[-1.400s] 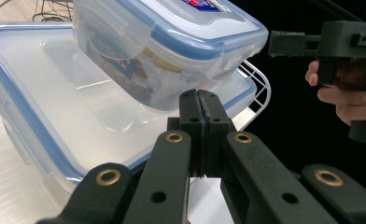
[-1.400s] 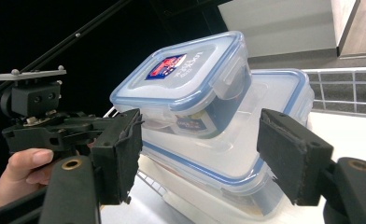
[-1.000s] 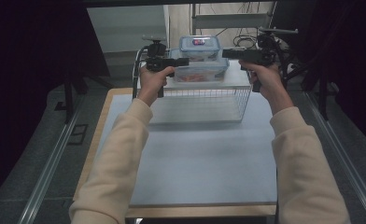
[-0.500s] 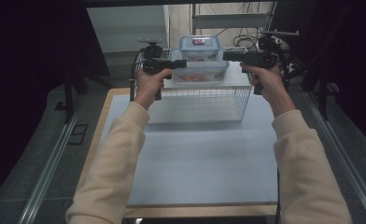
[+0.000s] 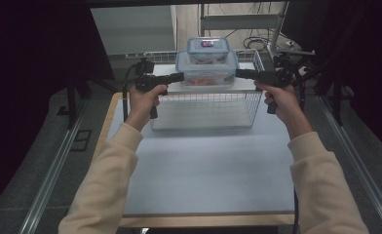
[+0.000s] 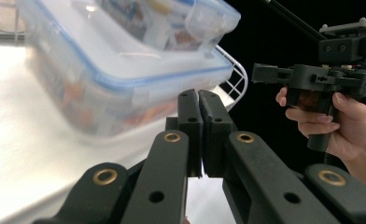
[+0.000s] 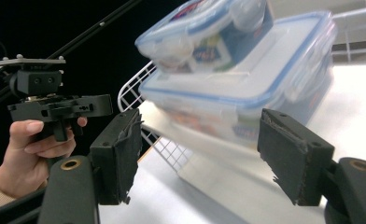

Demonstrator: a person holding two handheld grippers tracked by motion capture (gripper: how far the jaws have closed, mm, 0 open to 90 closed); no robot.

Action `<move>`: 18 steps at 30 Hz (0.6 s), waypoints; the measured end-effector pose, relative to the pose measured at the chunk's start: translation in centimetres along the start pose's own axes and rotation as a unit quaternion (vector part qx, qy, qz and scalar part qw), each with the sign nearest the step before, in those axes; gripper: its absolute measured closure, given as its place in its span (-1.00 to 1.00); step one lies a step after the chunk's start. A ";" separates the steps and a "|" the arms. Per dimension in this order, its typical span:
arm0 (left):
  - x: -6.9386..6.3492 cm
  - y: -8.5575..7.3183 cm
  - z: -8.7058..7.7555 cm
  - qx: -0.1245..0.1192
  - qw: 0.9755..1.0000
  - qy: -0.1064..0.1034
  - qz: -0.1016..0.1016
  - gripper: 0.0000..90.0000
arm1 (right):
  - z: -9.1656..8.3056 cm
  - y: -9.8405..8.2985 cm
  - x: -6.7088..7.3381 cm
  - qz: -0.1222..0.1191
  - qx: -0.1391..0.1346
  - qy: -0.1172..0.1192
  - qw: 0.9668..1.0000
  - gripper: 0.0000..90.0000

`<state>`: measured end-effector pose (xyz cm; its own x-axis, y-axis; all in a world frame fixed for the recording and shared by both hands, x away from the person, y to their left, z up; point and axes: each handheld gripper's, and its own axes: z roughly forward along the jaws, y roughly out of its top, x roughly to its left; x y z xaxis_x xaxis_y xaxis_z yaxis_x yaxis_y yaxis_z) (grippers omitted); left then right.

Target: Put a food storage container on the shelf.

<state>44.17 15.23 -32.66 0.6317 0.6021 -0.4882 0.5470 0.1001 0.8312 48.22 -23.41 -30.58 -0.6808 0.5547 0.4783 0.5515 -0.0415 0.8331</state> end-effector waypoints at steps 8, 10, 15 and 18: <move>-0.9 -3.3 -1.9 -0.028 0.999 -0.011 0.019 0.39 | -1.5 -2.9 -0.2 0.000 -0.009 0.015 1.000 -0.32; -1.2 -4.2 -2.3 -0.028 0.999 -0.006 0.023 0.23 | -1.8 -3.7 -0.2 0.001 -0.008 0.018 1.000 -0.32; -1.3 -6.8 -3.2 -0.024 0.999 0.018 0.028 -0.03 | -2.5 -6.1 -0.1 -0.010 0.000 0.017 1.000 -0.31; -0.8 -8.6 -3.8 -0.021 0.999 0.022 0.012 -0.14 | -2.8 -7.7 -0.2 -0.009 0.003 0.021 1.000 -0.31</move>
<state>36.90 16.91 -38.43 0.6185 0.6395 -0.4566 0.5082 0.1177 0.8532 42.77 -25.53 -36.30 -0.7094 0.5207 0.4750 0.5424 -0.0269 0.8397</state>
